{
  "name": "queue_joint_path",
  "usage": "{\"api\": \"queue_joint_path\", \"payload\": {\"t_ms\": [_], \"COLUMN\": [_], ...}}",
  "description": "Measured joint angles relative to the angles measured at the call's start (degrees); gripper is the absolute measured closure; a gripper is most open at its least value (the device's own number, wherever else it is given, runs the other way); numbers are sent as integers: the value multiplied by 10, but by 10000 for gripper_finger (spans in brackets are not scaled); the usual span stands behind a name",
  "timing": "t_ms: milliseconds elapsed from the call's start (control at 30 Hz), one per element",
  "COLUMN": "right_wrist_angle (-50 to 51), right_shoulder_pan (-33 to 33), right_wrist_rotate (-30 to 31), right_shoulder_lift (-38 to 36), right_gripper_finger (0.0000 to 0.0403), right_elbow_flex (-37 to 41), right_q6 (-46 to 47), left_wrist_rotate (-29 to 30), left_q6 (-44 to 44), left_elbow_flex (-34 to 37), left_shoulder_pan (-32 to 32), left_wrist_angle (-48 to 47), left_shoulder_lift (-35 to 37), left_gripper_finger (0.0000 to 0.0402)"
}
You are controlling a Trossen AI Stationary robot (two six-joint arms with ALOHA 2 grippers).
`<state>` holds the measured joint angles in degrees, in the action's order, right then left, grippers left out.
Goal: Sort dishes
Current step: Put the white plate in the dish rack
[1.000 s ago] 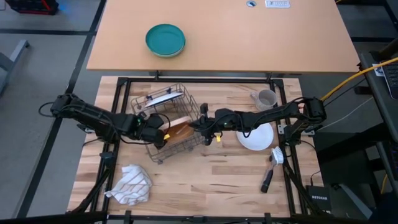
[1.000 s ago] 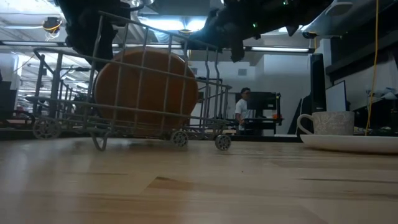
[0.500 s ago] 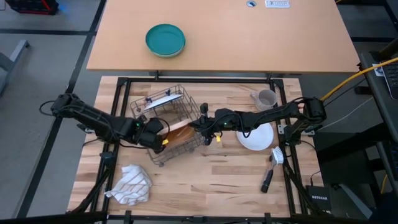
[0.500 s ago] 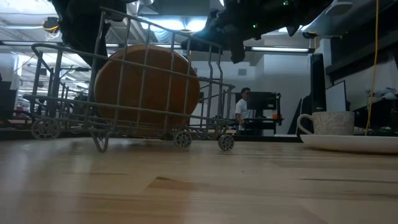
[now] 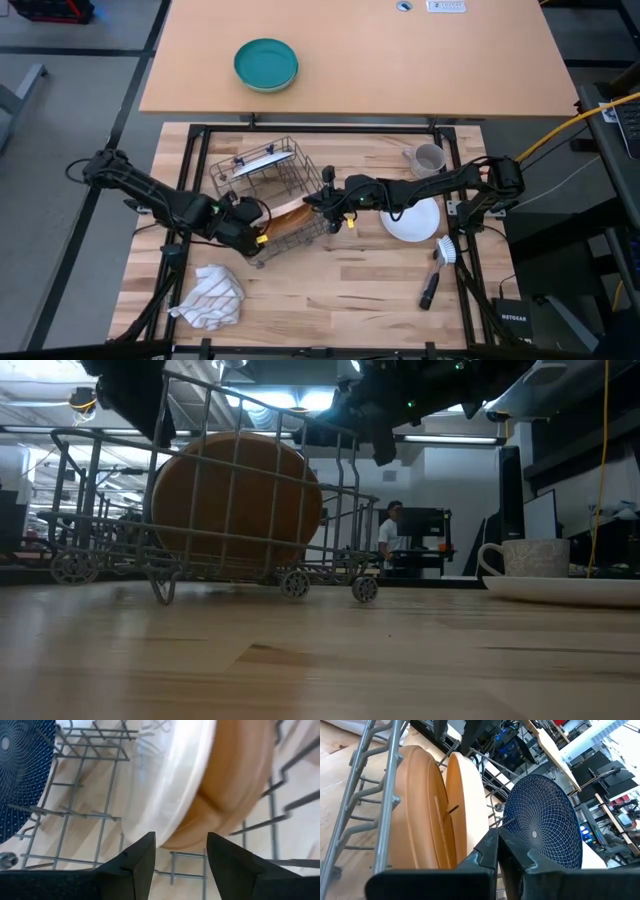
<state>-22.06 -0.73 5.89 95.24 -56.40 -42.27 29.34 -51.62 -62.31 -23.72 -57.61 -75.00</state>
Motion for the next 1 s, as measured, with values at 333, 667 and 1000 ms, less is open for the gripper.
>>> {"api": "queue_joint_path", "payload": {"t_ms": [333, 667, 1000], "right_wrist_angle": [64, 291, 509], "right_shoulder_pan": [0, -8, -81], "right_wrist_rotate": [12, 6, 6], "right_shoulder_lift": [-70, -168, -209], "right_gripper_finger": [388, 388, 388], "right_elbow_flex": [0, 0, 0], "right_q6": [-1, 135, 369], "left_wrist_rotate": [6, 73, 73], "left_q6": [23, 290, 454], "left_elbow_flex": [-45, -53, -53], "left_shoulder_pan": [-18, -6, 34], "left_wrist_angle": [3, 252, 403], "left_shoulder_lift": [0, 0, -3], "left_gripper_finger": [235, 235, 235]}}
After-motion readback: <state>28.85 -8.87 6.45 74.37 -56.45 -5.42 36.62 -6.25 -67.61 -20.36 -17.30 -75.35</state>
